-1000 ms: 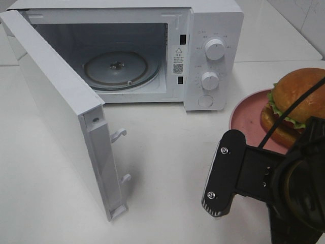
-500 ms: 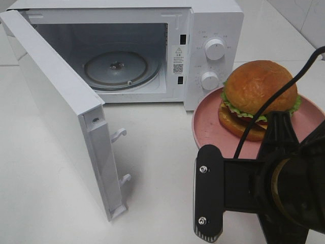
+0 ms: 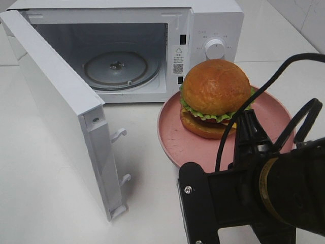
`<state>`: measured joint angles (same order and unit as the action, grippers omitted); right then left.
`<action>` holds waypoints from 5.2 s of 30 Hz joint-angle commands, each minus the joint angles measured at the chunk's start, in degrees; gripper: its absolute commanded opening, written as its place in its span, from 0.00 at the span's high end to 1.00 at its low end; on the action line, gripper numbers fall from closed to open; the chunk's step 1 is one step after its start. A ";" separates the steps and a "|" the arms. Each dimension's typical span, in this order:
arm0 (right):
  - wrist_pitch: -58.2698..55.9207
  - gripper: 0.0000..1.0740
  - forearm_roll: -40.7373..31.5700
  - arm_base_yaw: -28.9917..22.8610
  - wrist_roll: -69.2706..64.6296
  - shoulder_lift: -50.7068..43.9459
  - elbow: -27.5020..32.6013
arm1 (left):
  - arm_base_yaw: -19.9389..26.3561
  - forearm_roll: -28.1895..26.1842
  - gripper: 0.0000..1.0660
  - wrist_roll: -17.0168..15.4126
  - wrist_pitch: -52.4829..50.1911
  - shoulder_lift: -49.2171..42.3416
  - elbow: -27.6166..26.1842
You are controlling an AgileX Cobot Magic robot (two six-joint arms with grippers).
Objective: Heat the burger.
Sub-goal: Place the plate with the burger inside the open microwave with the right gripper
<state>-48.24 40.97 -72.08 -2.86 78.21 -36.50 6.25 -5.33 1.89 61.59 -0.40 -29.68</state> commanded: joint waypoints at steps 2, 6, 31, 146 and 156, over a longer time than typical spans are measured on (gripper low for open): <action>0.57 1.00 6.07 0.06 0.52 -2.23 -0.06 | 0.06 -0.40 0.08 0.06 -0.11 -0.86 0.00; 3.50 1.00 6.30 1.43 0.92 -2.86 -0.06 | 0.06 -0.40 0.08 0.06 -0.11 -0.86 0.00; 24.52 1.00 -14.15 26.87 57.64 -3.09 -0.06 | 0.06 -0.40 0.08 0.06 -0.11 -0.86 0.00; 23.43 1.00 -47.84 37.87 101.99 37.13 -47.61 | 0.06 -0.40 0.08 0.06 -0.11 -0.86 0.00; 20.00 1.00 -46.07 37.87 100.50 43.83 -57.35 | 0.06 -0.40 0.08 0.11 -0.11 -0.86 0.00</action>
<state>-29.91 -5.44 -34.49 98.32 121.58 -90.70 6.25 -5.33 2.06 61.59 -0.40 -29.68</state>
